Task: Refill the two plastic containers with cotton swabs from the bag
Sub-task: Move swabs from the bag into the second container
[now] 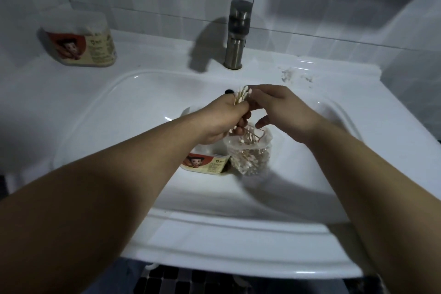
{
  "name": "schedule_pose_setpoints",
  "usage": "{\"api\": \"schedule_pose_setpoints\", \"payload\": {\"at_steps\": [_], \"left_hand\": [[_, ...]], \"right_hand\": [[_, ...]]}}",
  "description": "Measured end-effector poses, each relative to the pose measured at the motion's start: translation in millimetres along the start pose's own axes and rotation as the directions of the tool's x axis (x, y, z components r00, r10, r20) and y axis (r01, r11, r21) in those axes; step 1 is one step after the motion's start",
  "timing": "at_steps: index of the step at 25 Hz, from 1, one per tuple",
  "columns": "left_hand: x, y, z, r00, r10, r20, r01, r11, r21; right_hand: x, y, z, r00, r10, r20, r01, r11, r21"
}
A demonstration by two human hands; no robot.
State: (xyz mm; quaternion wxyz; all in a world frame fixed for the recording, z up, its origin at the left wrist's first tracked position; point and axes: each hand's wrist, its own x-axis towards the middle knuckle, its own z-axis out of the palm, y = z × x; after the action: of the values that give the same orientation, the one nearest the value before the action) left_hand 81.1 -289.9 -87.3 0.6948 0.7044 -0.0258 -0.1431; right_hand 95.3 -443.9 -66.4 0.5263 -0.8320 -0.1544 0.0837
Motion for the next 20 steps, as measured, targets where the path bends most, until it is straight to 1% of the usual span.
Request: {"api": "schedule_pose_setpoints", "payload": {"at_steps": [2, 3, 4, 5, 6, 7, 8, 11, 13, 14, 15, 16, 17, 19, 20], "left_hand": [[0.1, 2.2, 0.2, 0.999, 0.006, -0.039, -0.007, 0.999, -0.035], [0.1, 3.3, 0.3, 0.998, 0.013, -0.059, -0.017, 0.998, -0.067], [0.3, 4.6, 0.2, 0.997, 0.021, -0.076, -0.028, 0.994, -0.102], [0.5, 5.6, 0.1, 0.996, 0.029, -0.089, -0.040, 0.991, -0.131], [0.4, 6.5, -0.3, 0.994, 0.034, -0.102, -0.049, 0.987, -0.151], [0.7, 6.7, -0.8, 0.993, 0.037, -0.116, -0.056, 0.985, -0.164], [1.0, 7.0, -1.6, 0.991, 0.035, -0.130, -0.058, 0.982, -0.180], [1.6, 6.9, -2.9, 0.985, 0.021, -0.173, -0.060, 0.973, -0.223], [3.6, 6.5, -4.4, 0.975, 0.027, -0.222, -0.075, 0.975, -0.210], [5.5, 6.0, -5.6, 0.967, 0.032, -0.252, -0.084, 0.977, -0.197], [7.7, 5.1, -6.8, 0.960, 0.031, -0.279, -0.086, 0.979, -0.187], [9.0, 4.6, -8.3, 0.955, 0.026, -0.297, -0.081, 0.981, -0.175], [9.7, 4.0, -9.3, 0.952, 0.022, -0.305, -0.071, 0.986, -0.154], [9.6, 2.0, -9.3, 0.952, 0.027, -0.304, -0.054, 0.995, -0.082], [8.8, 1.6, -8.2, 0.955, 0.029, -0.294, -0.047, 0.997, -0.054]], "right_hand": [[-0.4, -0.6, 1.0, 0.999, 0.038, -0.015, -0.037, 0.999, 0.036], [-1.3, -1.3, 0.5, 0.999, 0.036, -0.014, -0.036, 0.999, 0.007], [-2.4, -2.1, -1.2, 1.000, 0.022, 0.005, -0.021, 0.997, -0.075], [-4.1, -2.8, -3.3, 0.999, 0.011, 0.042, -0.002, 0.979, -0.206], [-6.2, -4.2, -4.7, 0.997, 0.014, 0.080, 0.015, 0.937, -0.348], [-8.3, -6.0, -5.2, 0.994, 0.025, 0.104, 0.025, 0.891, -0.453], [-9.9, -7.2, -5.7, 0.993, 0.026, 0.111, 0.034, 0.864, -0.502], [-9.7, -8.9, -8.8, 0.996, 0.010, 0.090, 0.036, 0.866, -0.498], [-5.0, -5.5, -12.1, 1.000, 0.017, 0.007, -0.011, 0.845, -0.534], [-2.1, -2.3, -14.0, 0.997, 0.018, -0.077, -0.055, 0.853, -0.519], [0.2, 0.5, -15.8, 0.985, 0.018, -0.170, -0.095, 0.884, -0.457], [2.2, 2.7, -16.9, 0.969, 0.024, -0.246, -0.111, 0.930, -0.349], [3.3, 3.3, -17.1, 0.956, 0.040, -0.291, -0.107, 0.970, -0.218], [2.5, -0.4, -14.0, 0.953, 0.063, -0.298, -0.067, 0.998, -0.002], [1.4, -2.1, -11.2, 0.960, 0.050, -0.276, -0.037, 0.998, 0.050]]}}
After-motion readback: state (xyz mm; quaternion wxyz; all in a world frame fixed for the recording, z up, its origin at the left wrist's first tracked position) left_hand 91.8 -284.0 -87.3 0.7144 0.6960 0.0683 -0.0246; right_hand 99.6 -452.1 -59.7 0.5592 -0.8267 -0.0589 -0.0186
